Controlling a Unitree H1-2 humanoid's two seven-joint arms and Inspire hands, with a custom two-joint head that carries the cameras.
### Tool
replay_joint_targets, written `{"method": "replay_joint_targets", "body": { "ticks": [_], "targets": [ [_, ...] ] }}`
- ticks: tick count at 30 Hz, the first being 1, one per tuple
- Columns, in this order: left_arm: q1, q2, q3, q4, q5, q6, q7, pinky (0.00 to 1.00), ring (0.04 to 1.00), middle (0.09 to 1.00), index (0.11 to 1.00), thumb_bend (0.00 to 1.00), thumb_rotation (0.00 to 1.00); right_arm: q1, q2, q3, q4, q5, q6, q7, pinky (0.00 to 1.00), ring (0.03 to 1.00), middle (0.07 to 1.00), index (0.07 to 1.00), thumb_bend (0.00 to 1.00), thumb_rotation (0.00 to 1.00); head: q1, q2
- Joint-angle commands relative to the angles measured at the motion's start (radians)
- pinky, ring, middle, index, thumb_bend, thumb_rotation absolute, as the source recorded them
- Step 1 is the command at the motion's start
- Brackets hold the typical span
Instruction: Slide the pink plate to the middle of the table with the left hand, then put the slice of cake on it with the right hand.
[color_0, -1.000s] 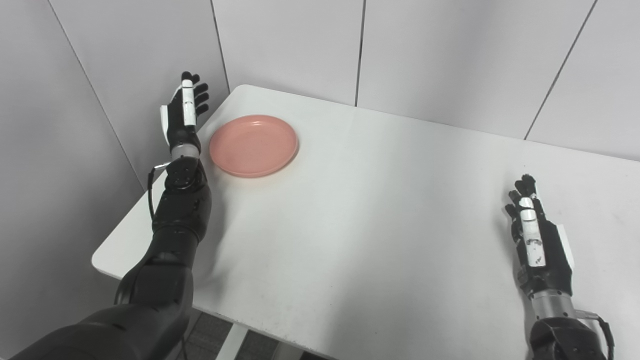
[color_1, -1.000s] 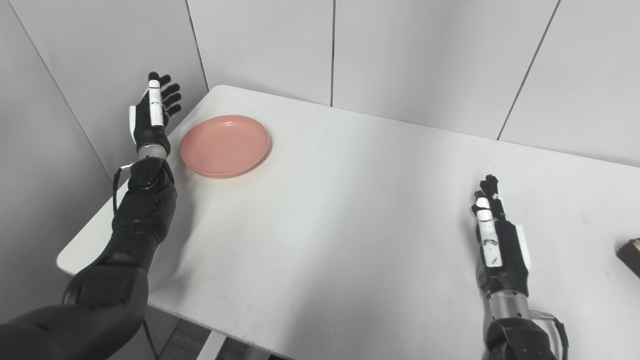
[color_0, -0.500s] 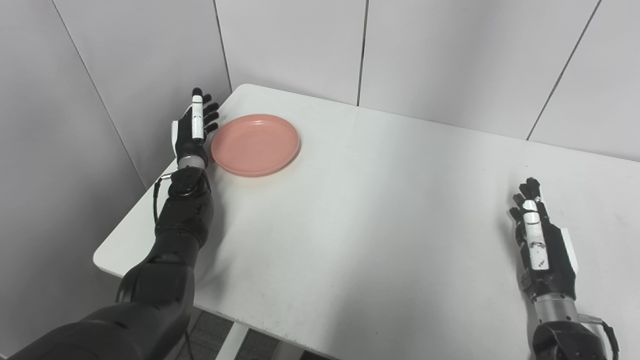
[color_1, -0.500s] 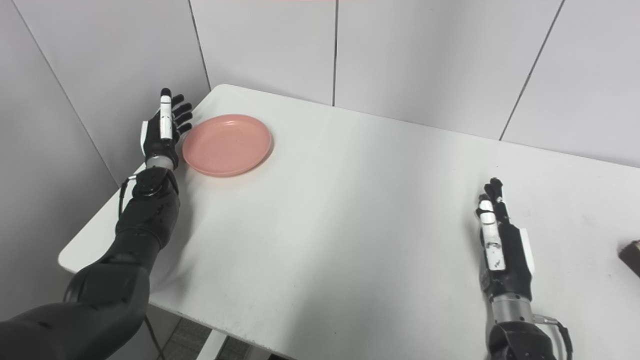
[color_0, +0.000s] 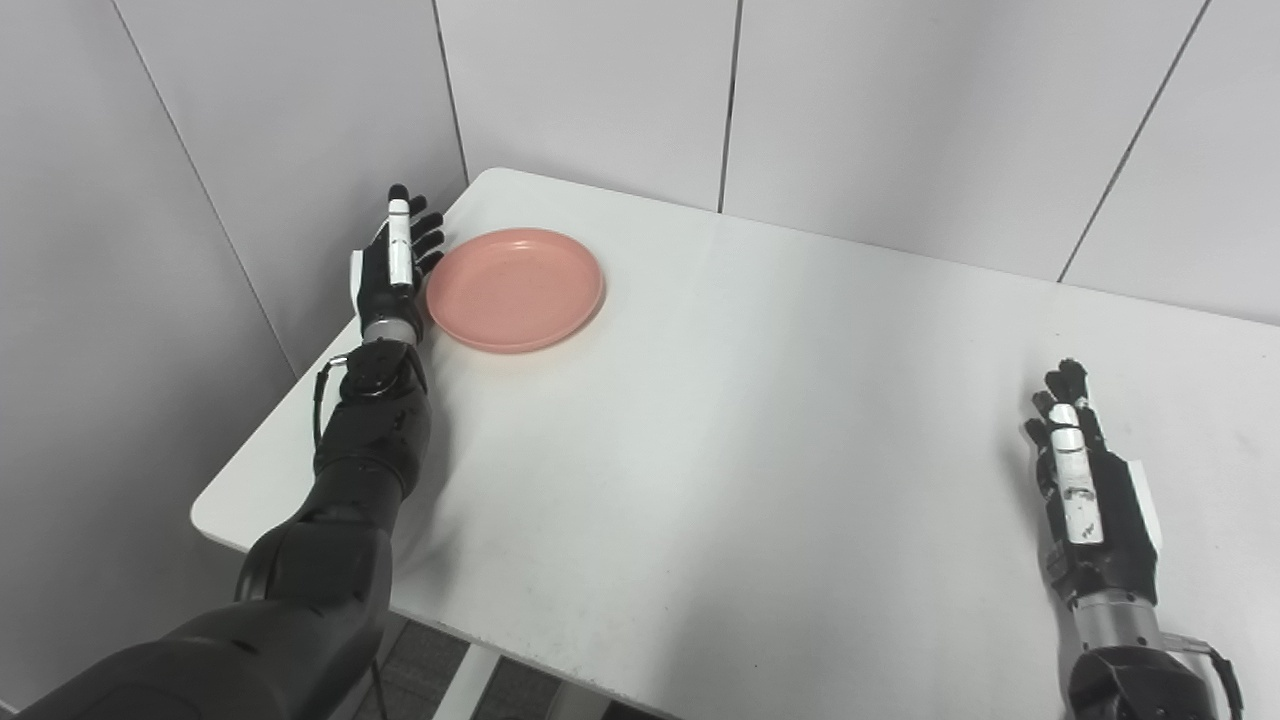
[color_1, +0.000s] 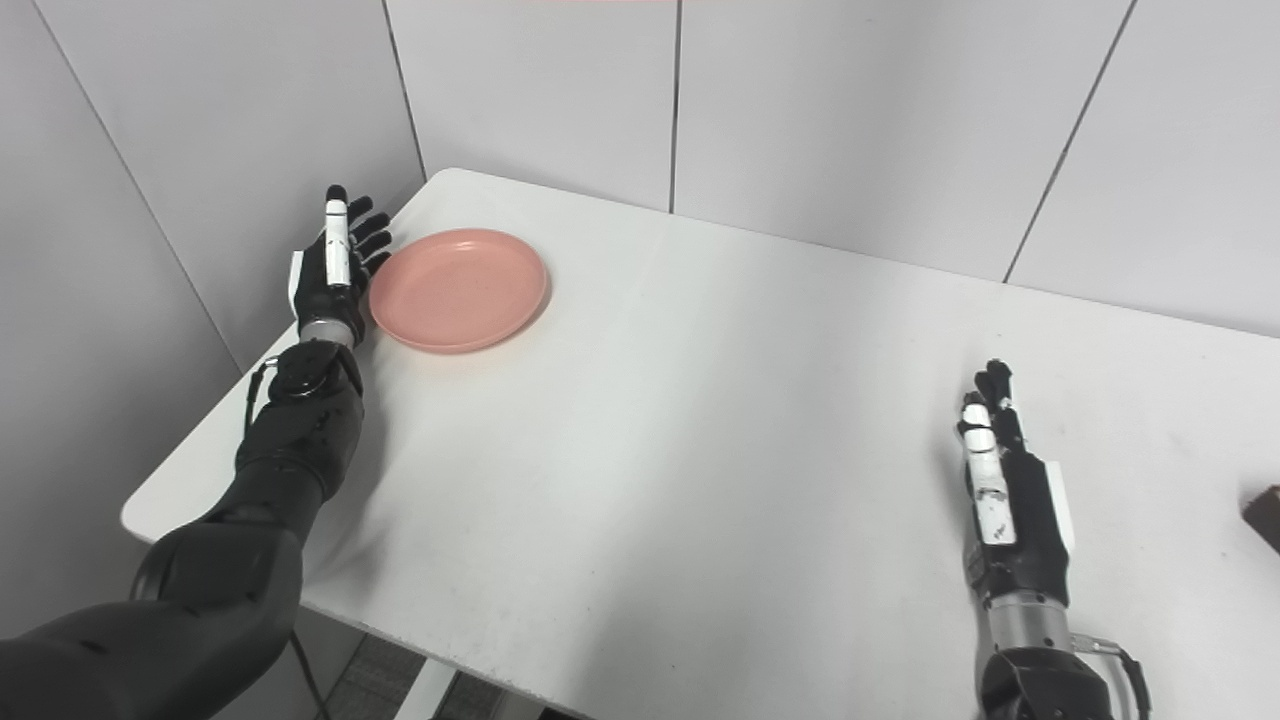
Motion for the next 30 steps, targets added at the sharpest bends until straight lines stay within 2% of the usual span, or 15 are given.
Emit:
{"method": "replay_joint_targets", "body": {
  "ticks": [1, 4, 8, 14, 22, 25, 27, 30],
  "targets": [
    [-0.041, 0.023, -0.013, 0.001, 0.001, -0.010, -0.038, 0.83, 0.821, 0.800, 0.794, 0.75, 1.00, -0.019, 0.000, -0.003, -0.024, 0.007, -0.003, 0.001, 1.00, 1.000, 1.000, 1.000, 0.66, 0.90, 0.000, -0.001],
    [-0.044, 0.014, -0.015, -0.005, -0.009, -0.005, -0.053, 0.81, 0.805, 0.786, 0.781, 0.74, 1.00, -0.019, 0.000, -0.003, -0.024, 0.010, 0.000, 0.003, 1.00, 1.000, 1.000, 1.000, 0.67, 0.89, -0.001, -0.001],
    [-0.047, -0.005, -0.006, -0.028, -0.040, 0.017, -0.085, 0.83, 0.811, 0.784, 0.778, 0.73, 1.00, -0.019, 0.001, -0.003, -0.025, 0.012, 0.005, 0.002, 1.00, 1.000, 1.000, 1.000, 0.69, 0.88, -0.002, 0.001],
    [-0.053, -0.025, -0.007, -0.049, -0.073, 0.038, -0.110, 0.84, 0.820, 0.797, 0.790, 0.71, 1.00, -0.015, 0.004, 0.002, -0.053, -0.007, 0.033, -0.013, 1.00, 1.000, 1.000, 1.000, 0.66, 0.89, -0.004, 0.001],
    [-0.050, -0.054, -0.002, -0.085, -0.091, 0.061, -0.132, 0.82, 0.814, 0.797, 0.793, 0.70, 1.00, -0.017, 0.000, 0.006, -0.039, -0.015, 0.004, -0.009, 1.00, 1.000, 1.000, 1.000, 0.64, 0.91, -0.006, 0.002],
    [-0.045, -0.065, -0.007, -0.110, -0.089, 0.075, -0.137, 0.81, 0.809, 0.795, 0.791, 0.69, 1.00, -0.019, 0.003, 0.001, -0.037, 0.001, 0.020, -0.001, 1.00, 1.000, 1.000, 1.000, 0.66, 0.91, -0.007, 0.003],
    [-0.044, -0.071, -0.010, -0.124, -0.088, 0.083, -0.133, 0.81, 0.807, 0.791, 0.789, 0.69, 1.00, -0.023, 0.010, 0.001, -0.018, -0.002, -0.008, -0.005, 1.00, 1.000, 1.000, 1.000, 0.68, 0.90, -0.007, 0.004],
    [-0.042, -0.080, -0.015, -0.137, -0.087, 0.090, -0.137, 0.82, 0.810, 0.793, 0.791, 0.69, 1.00, -0.027, 0.013, -0.004, -0.002, 0.012, -0.021, 0.002, 1.00, 1.000, 1.000, 1.000, 0.66, 0.88, -0.008, 0.005]
  ]
}}
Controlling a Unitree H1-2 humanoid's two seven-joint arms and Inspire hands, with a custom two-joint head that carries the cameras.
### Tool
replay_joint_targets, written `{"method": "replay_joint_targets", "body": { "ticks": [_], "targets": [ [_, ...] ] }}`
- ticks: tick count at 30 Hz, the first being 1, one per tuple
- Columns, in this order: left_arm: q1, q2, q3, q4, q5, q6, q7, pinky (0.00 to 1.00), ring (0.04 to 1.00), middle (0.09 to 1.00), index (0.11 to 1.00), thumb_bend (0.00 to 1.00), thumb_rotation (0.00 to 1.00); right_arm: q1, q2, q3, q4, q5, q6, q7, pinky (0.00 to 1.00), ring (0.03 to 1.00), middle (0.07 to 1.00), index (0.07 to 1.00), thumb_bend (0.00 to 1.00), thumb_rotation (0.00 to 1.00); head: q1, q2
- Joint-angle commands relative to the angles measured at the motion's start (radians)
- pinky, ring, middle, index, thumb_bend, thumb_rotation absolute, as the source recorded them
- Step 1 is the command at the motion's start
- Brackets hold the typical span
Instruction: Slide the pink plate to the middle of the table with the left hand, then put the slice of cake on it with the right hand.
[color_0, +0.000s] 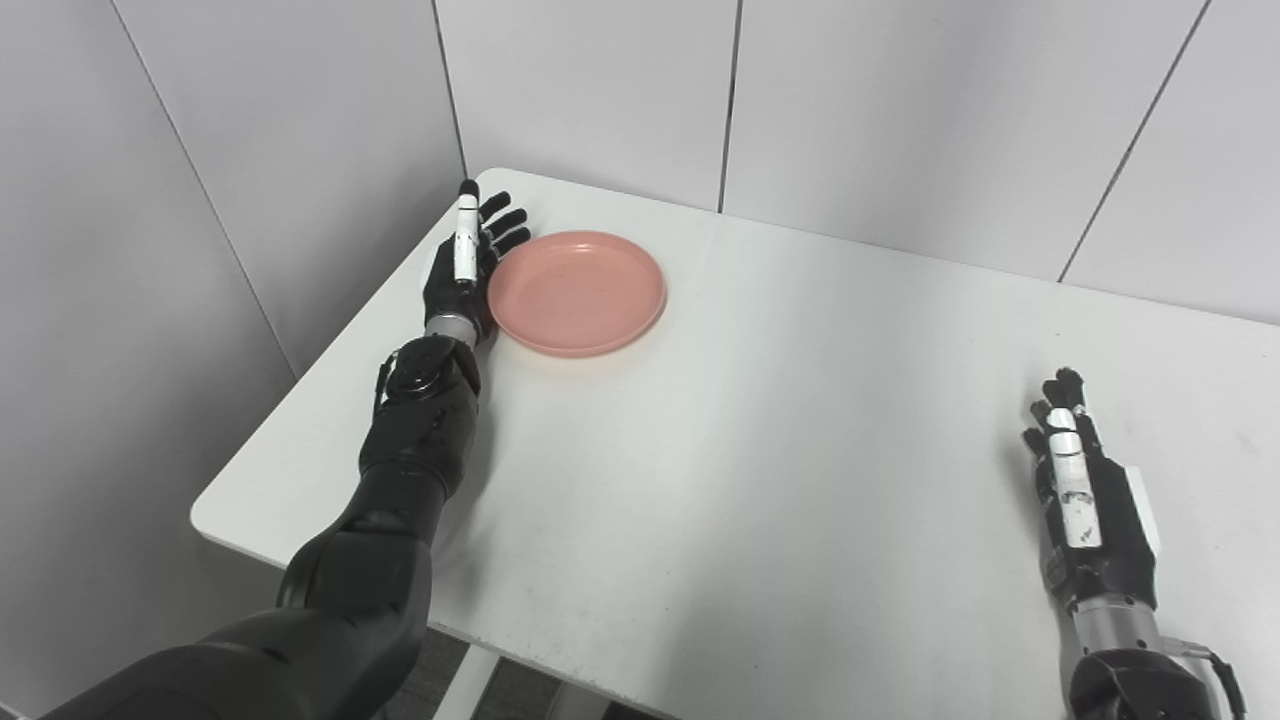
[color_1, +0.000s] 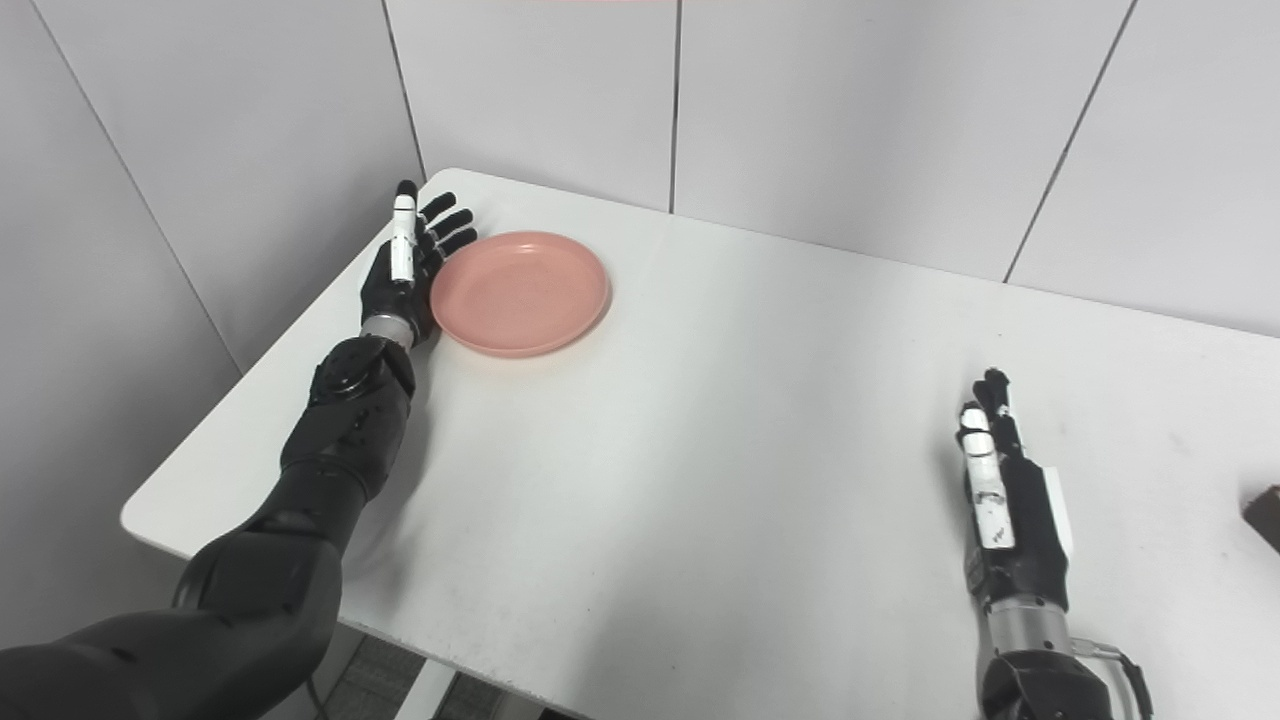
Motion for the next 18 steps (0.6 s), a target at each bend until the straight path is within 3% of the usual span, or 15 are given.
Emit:
{"method": "replay_joint_targets", "body": {
  "ticks": [1, 15, 18],
  "targets": [
    [-0.030, 0.009, -0.007, -0.037, 0.000, 0.002, -0.019, 0.82, 0.815, 0.795, 0.792, 0.70, 1.00, -0.025, 0.008, -0.001, -0.004, 0.008, -0.055, 0.002, 1.00, 1.000, 1.000, 1.000, 0.67, 0.90, 0.001, -0.001],
    [-0.022, -0.034, -0.032, -0.098, -0.011, 0.024, -0.062, 0.80, 0.828, 0.814, 0.805, 0.68, 1.00, -0.026, 0.015, -0.003, -0.002, 0.007, -0.063, -0.006, 1.00, 1.000, 1.000, 1.000, 0.68, 0.86, -0.006, 0.004],
    [-0.020, -0.044, -0.042, -0.115, -0.004, 0.035, -0.062, 0.81, 0.827, 0.812, 0.801, 0.68, 1.00, -0.025, 0.012, 0.004, -0.013, -0.014, -0.051, -0.015, 1.00, 1.000, 1.000, 1.000, 0.69, 0.90, -0.007, 0.005]
  ]
}}
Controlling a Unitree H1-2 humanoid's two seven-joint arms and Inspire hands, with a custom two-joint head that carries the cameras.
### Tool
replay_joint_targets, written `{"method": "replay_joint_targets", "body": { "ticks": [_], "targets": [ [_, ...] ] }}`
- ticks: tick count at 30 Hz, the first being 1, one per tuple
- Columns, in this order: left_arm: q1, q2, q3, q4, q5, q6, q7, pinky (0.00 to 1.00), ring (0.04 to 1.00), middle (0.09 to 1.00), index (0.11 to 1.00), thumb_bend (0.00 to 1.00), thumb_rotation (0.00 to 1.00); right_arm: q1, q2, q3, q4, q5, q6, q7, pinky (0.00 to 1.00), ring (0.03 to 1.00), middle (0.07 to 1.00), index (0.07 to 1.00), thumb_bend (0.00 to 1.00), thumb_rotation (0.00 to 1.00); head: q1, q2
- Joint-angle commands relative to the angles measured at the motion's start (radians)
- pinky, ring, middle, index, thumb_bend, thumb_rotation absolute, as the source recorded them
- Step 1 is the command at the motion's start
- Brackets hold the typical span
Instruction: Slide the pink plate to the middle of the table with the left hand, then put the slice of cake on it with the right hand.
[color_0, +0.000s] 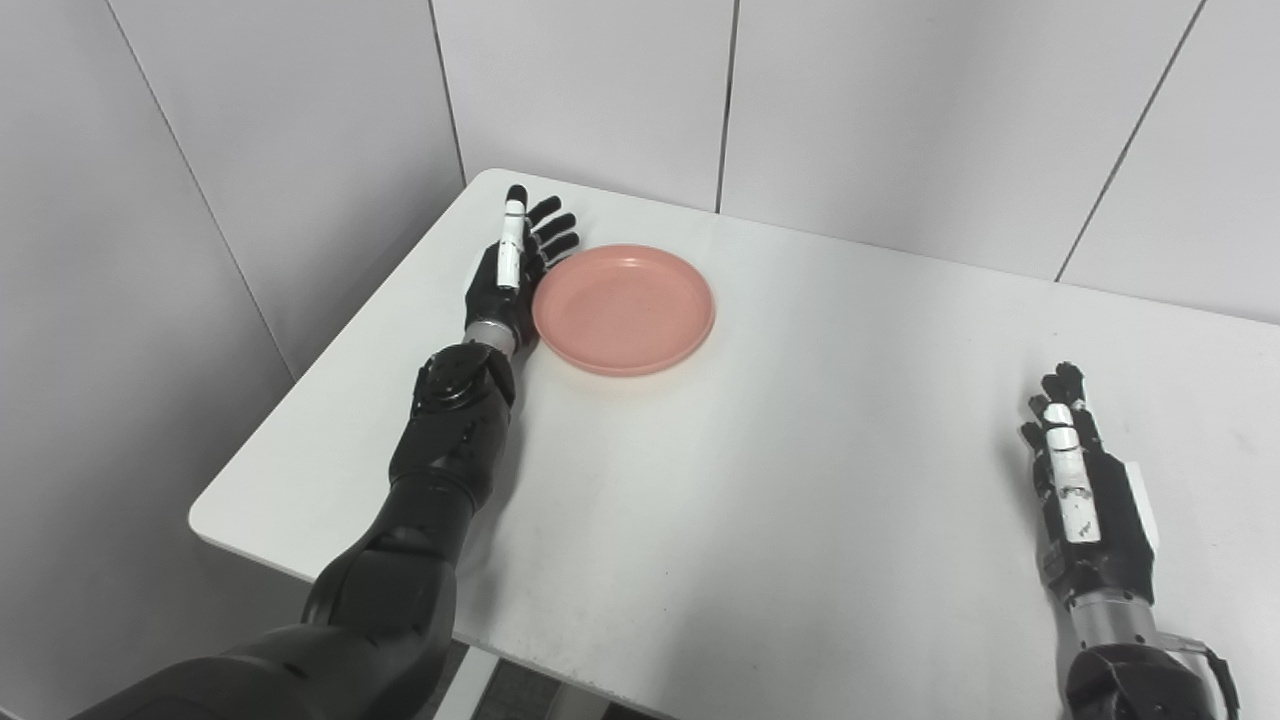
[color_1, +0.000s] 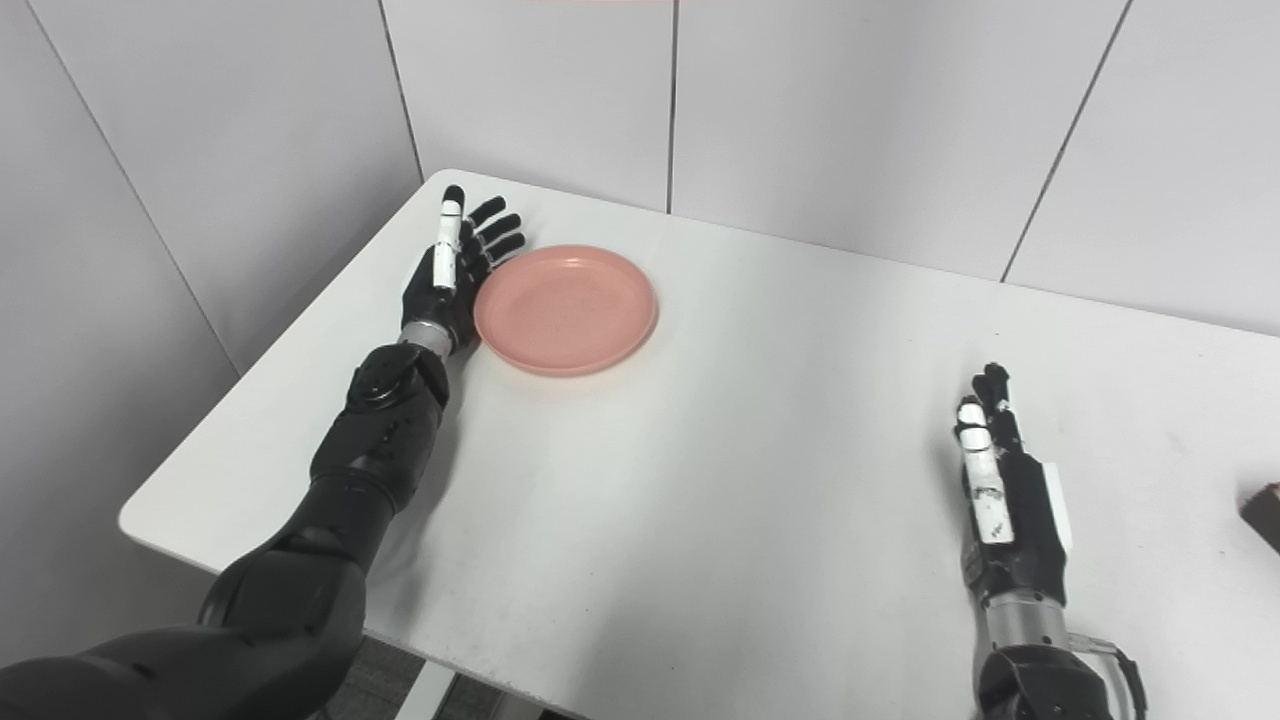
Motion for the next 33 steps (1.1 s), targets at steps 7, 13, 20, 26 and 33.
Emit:
{"method": "replay_joint_targets", "body": {
  "ticks": [7, 13, 20, 26, 33],
  "targets": [
    [-0.032, -0.010, -0.044, -0.074, 0.021, 0.020, -0.026, 0.81, 0.840, 0.830, 0.813, 0.67, 1.00, -0.018, 0.004, -0.001, -0.034, 0.006, -0.014, -0.001, 1.00, 1.000, 1.000, 1.000, 0.68, 0.89, -0.005, 0.001],
    [-0.021, -0.034, -0.068, -0.123, 0.030, 0.047, -0.023, 0.81, 0.832, 0.820, 0.813, 0.66, 1.00, -0.022, 0.015, -0.004, -0.029, 0.022, -0.023, -0.001, 1.00, 1.000, 1.000, 1.000, 0.69, 0.86, -0.008, 0.004],
    [-0.011, -0.056, -0.085, -0.162, 0.028, 0.077, -0.036, 0.82, 0.850, 0.837, 0.821, 0.65, 1.00, -0.030, 0.017, -0.004, 0.003, 0.020, -0.059, -0.002, 1.00, 1.000, 1.000, 1.000, 0.70, 0.86, -0.013, 0.006],
    [0.000, -0.076, -0.106, -0.203, 0.045, 0.096, -0.029, 0.82, 0.858, 0.843, 0.830, 0.64, 1.00, -0.031, 0.018, -0.004, 0.004, 0.021, -0.059, -0.004, 1.00, 1.000, 1.000, 1.000, 0.70, 0.86, -0.021, 0.011],
    [0.014, -0.091, -0.138, -0.242, 0.046, 0.111, -0.061, 0.87, 0.885, 0.866, 0.852, 0.65, 1.00, -0.022, 0.023, -0.006, -0.045, 0.043, 0.014, -0.002, 1.00, 1.000, 1.000, 1.000, 0.70, 0.81, -0.049, 0.020]
  ]
}}
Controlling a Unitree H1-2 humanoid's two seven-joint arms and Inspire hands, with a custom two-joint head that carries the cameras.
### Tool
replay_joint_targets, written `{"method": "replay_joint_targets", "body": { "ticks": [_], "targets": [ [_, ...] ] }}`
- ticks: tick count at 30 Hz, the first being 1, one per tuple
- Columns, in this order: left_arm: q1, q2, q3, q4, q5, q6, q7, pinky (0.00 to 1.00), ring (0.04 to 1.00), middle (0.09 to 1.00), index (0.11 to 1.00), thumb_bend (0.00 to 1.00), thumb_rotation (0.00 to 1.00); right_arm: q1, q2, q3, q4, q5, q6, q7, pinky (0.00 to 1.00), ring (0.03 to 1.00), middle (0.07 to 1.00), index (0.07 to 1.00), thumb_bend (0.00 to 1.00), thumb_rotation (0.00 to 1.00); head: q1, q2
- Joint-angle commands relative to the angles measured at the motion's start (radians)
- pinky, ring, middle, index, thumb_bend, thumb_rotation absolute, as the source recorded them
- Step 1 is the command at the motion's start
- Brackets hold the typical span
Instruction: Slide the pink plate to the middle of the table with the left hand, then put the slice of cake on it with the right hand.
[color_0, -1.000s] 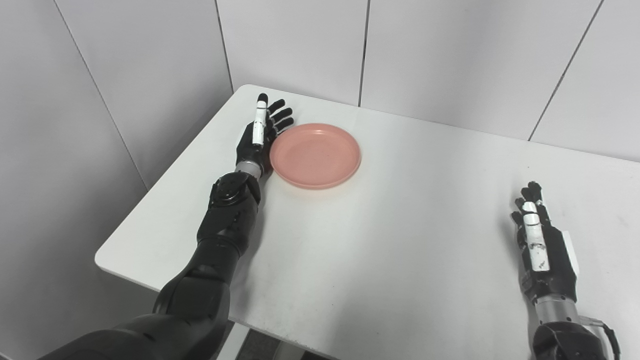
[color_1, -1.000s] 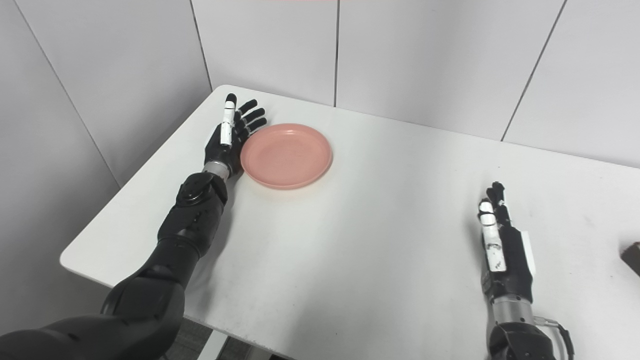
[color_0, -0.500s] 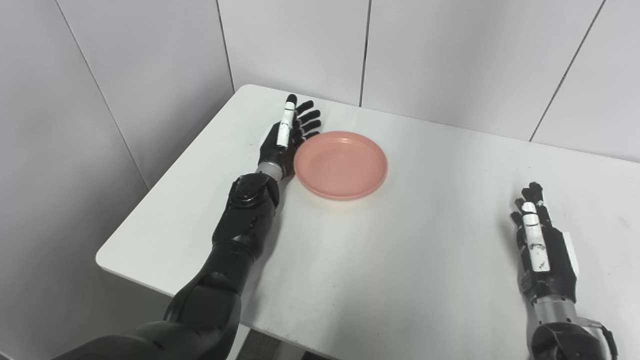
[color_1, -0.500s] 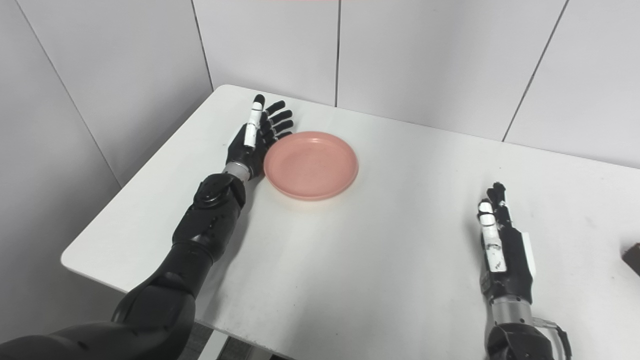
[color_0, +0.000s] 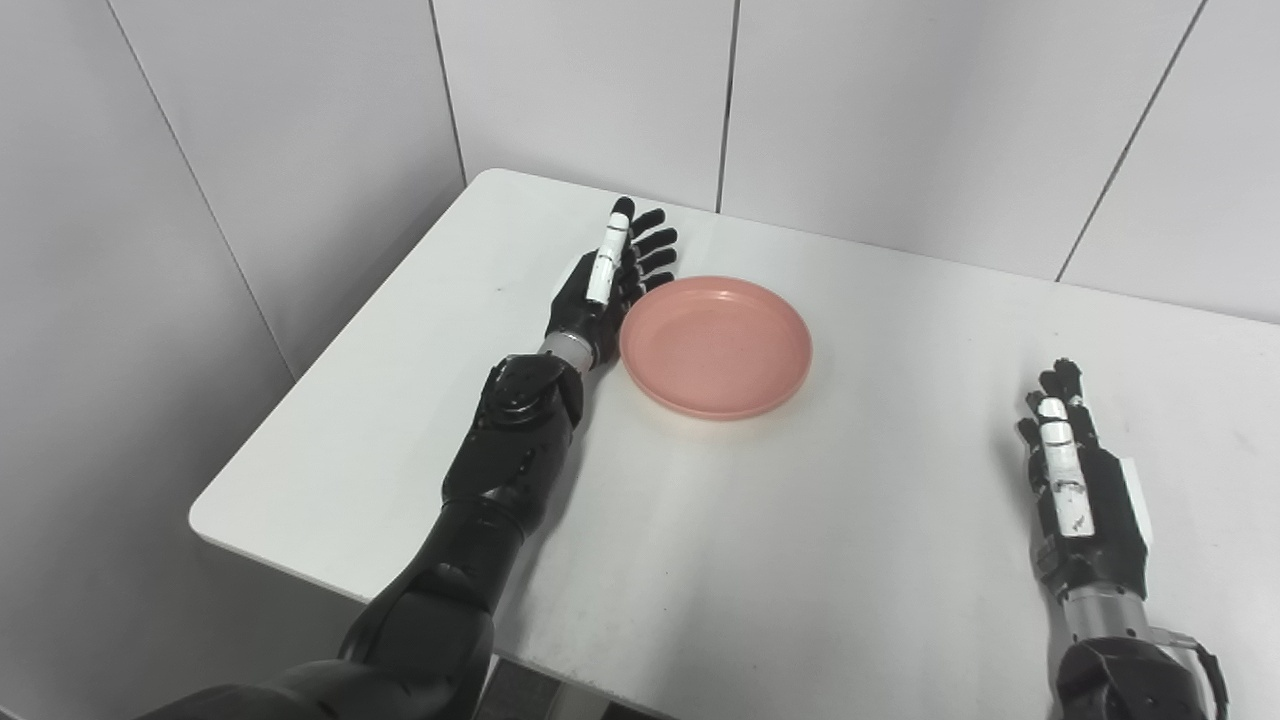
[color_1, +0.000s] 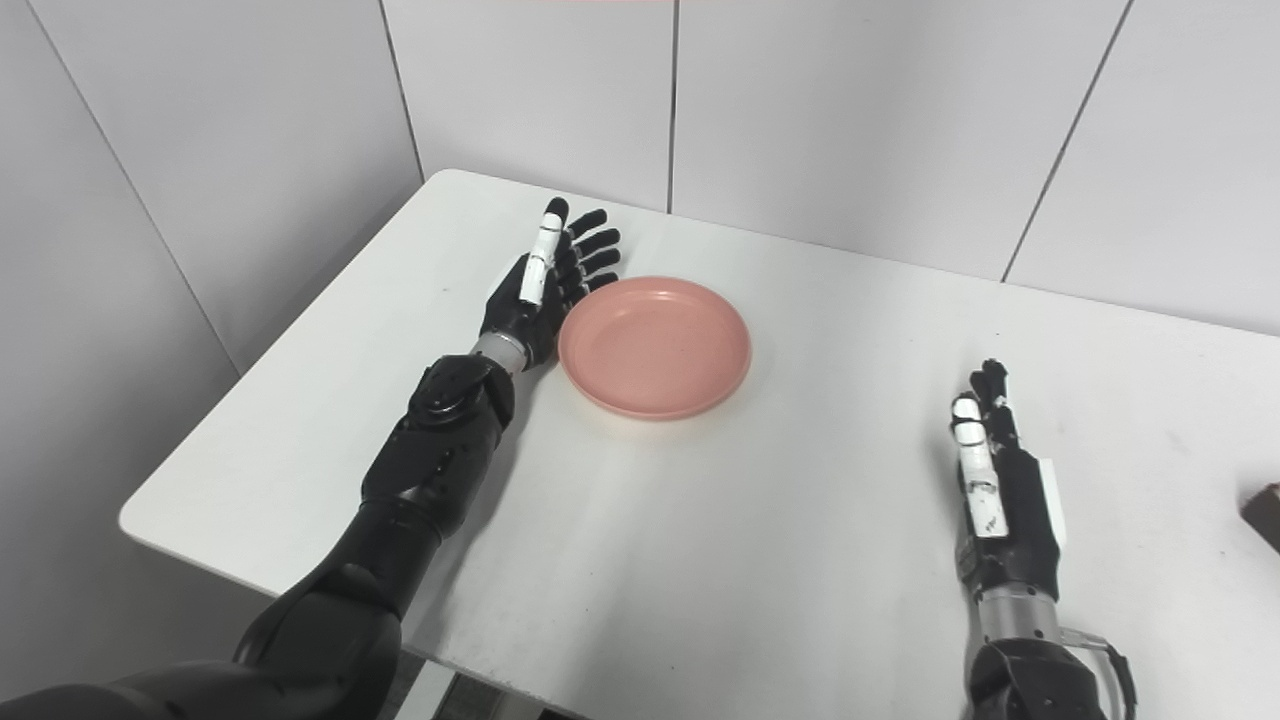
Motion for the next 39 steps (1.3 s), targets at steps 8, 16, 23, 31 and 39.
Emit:
{"method": "replay_joint_targets", "body": {
  "ticks": [8, 16, 23, 31, 39],
  "targets": [
    [-0.013, -0.036, -0.035, -0.087, 0.004, 0.023, -0.032, 0.85, 0.874, 0.857, 0.842, 0.65, 0.98, -0.011, 0.003, 0.020, -0.074, -0.054, 0.014, -0.026, 1.00, 1.000, 1.000, 1.000, 0.62, 0.86, -0.047, 0.009],
    [0.032, -0.060, -0.102, -0.185, 0.049, 0.118, -0.039, 0.89, 0.907, 0.885, 0.881, 0.68, 1.00, -0.012, 0.019, 0.022, -0.069, -0.060, 0.004, -0.038, 1.00, 1.000, 1.000, 1.000, 0.60, 0.85, -0.098, 0.024],
    [0.066, -0.087, -0.122, -0.265, 0.074, 0.159, -0.033, 0.93, 0.910, 0.890, 0.888, 0.64, 1.00, -0.016, 0.039, 0.017, -0.062, -0.025, 0.014, -0.030, 1.00, 1.000, 1.000, 1.000, 0.61, 0.83, -0.153, 0.038],
    [0.105, -0.113, -0.139, -0.334, 0.074, 0.192, -0.052, 0.97, 0.956, 0.926, 0.917, 0.63, 1.00, -0.024, 0.081, 0.004, -0.043, 0.036, 0.008, -0.030, 1.00, 1.000, 1.000, 1.000, 0.59, 0.73, -0.255, 0.054],
    [0.137, -0.121, -0.175, -0.327, 0.099, 0.143, -0.068, 1.00, 0.977, 0.951, 0.935, 0.64, 1.00, -0.038, 0.106, 0.013, -0.019, 0.020, 0.007, -0.052, 1.00, 1.000, 1.000, 1.000, 0.63, 0.70, -0.362, 0.069]
  ]
}}
